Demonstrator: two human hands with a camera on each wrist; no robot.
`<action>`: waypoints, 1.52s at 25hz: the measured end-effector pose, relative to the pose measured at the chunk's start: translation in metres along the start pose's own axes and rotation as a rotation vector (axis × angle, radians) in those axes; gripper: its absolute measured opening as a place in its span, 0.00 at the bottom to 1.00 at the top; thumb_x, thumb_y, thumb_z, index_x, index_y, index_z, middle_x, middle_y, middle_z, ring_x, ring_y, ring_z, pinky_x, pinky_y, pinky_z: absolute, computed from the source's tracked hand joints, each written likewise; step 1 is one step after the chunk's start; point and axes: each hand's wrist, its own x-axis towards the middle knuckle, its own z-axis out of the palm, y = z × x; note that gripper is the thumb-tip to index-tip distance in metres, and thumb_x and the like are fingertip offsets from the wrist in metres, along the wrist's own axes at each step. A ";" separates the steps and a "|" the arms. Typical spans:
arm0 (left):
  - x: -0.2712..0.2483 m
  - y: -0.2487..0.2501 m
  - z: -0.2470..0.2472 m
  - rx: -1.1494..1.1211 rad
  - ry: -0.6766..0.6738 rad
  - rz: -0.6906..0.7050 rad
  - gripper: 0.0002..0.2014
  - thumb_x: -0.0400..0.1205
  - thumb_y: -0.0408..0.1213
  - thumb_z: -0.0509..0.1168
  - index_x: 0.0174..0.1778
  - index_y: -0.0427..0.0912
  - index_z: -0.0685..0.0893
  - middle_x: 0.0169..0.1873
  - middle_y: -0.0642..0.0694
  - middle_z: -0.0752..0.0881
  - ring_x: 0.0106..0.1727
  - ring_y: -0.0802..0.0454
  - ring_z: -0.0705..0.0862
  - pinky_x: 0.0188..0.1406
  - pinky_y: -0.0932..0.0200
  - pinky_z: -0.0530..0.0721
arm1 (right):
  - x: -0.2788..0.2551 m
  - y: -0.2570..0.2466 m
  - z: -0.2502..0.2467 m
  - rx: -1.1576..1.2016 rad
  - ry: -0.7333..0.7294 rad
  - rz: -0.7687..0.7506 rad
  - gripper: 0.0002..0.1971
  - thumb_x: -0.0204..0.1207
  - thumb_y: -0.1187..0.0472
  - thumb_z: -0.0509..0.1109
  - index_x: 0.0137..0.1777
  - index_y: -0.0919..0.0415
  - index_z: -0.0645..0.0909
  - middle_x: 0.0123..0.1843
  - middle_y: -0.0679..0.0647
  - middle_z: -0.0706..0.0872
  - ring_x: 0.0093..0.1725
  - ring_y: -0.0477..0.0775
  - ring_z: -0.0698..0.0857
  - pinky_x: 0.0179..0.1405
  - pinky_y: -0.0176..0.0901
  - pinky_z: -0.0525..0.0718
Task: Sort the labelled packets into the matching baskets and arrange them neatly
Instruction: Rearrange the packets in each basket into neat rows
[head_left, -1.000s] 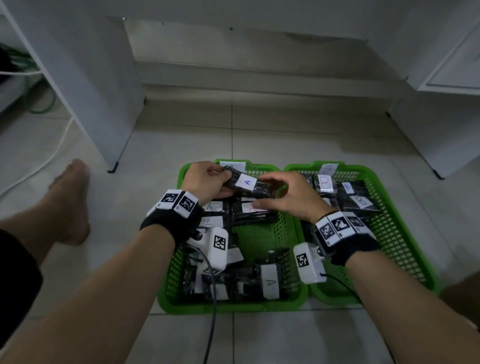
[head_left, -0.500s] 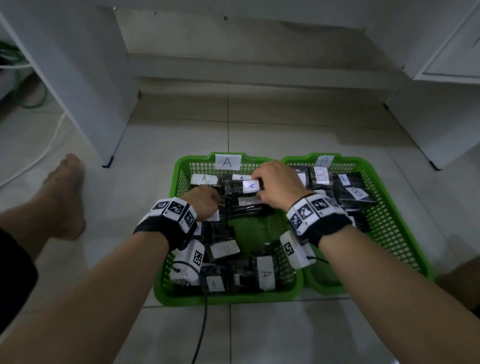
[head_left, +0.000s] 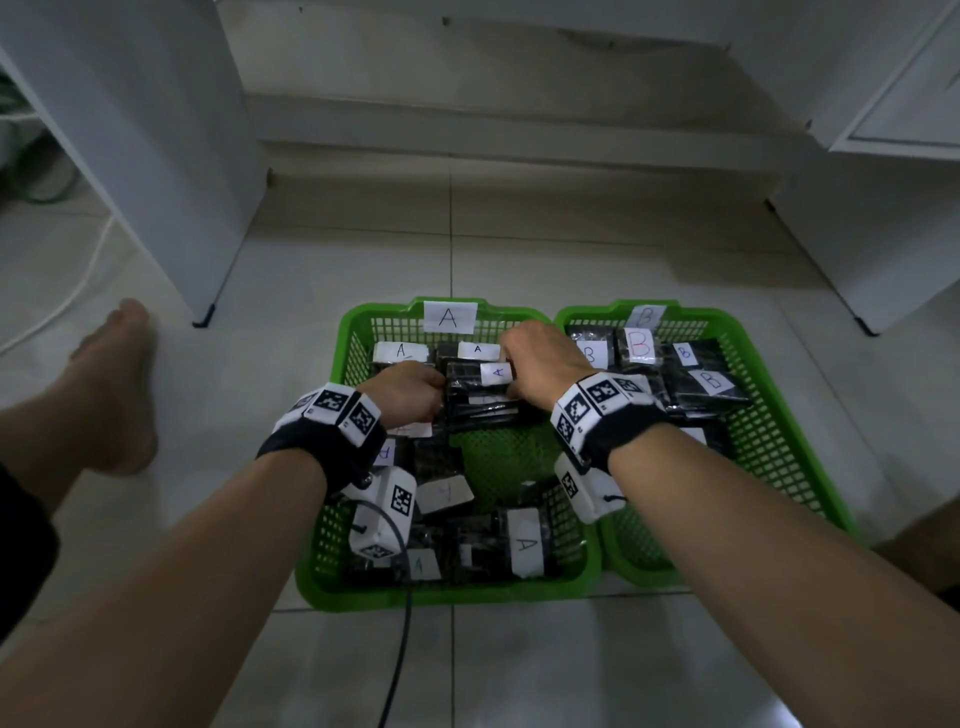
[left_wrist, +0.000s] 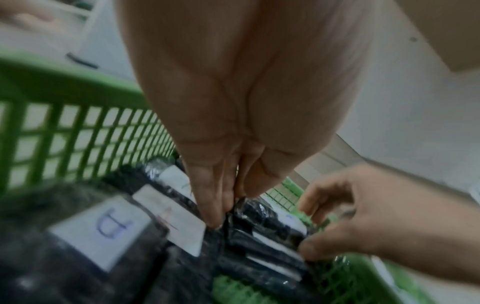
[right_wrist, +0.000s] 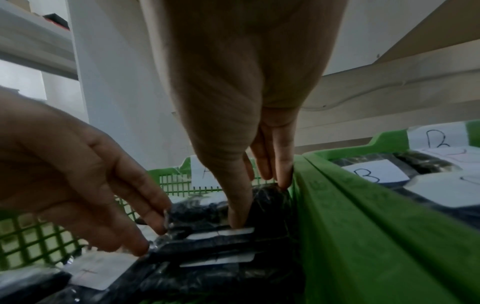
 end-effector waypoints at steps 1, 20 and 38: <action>-0.004 0.003 -0.002 0.062 0.050 0.023 0.16 0.80 0.31 0.63 0.63 0.38 0.87 0.56 0.43 0.89 0.57 0.44 0.87 0.64 0.45 0.85 | -0.002 0.000 0.000 0.007 0.020 -0.004 0.10 0.70 0.70 0.80 0.48 0.63 0.83 0.50 0.57 0.83 0.52 0.58 0.83 0.45 0.44 0.77; -0.067 0.013 0.013 0.447 -0.221 0.000 0.12 0.80 0.38 0.66 0.57 0.41 0.89 0.50 0.44 0.90 0.53 0.42 0.88 0.52 0.52 0.85 | -0.069 -0.051 0.011 0.294 -0.393 -0.107 0.21 0.63 0.57 0.89 0.55 0.57 0.88 0.51 0.49 0.89 0.50 0.52 0.86 0.42 0.43 0.82; -0.053 0.008 -0.024 -0.443 0.218 -0.038 0.17 0.81 0.25 0.64 0.66 0.40 0.78 0.50 0.33 0.89 0.42 0.37 0.91 0.44 0.46 0.92 | -0.033 -0.064 -0.010 0.595 0.296 -0.015 0.17 0.62 0.48 0.87 0.43 0.59 0.92 0.39 0.49 0.91 0.37 0.47 0.87 0.39 0.47 0.88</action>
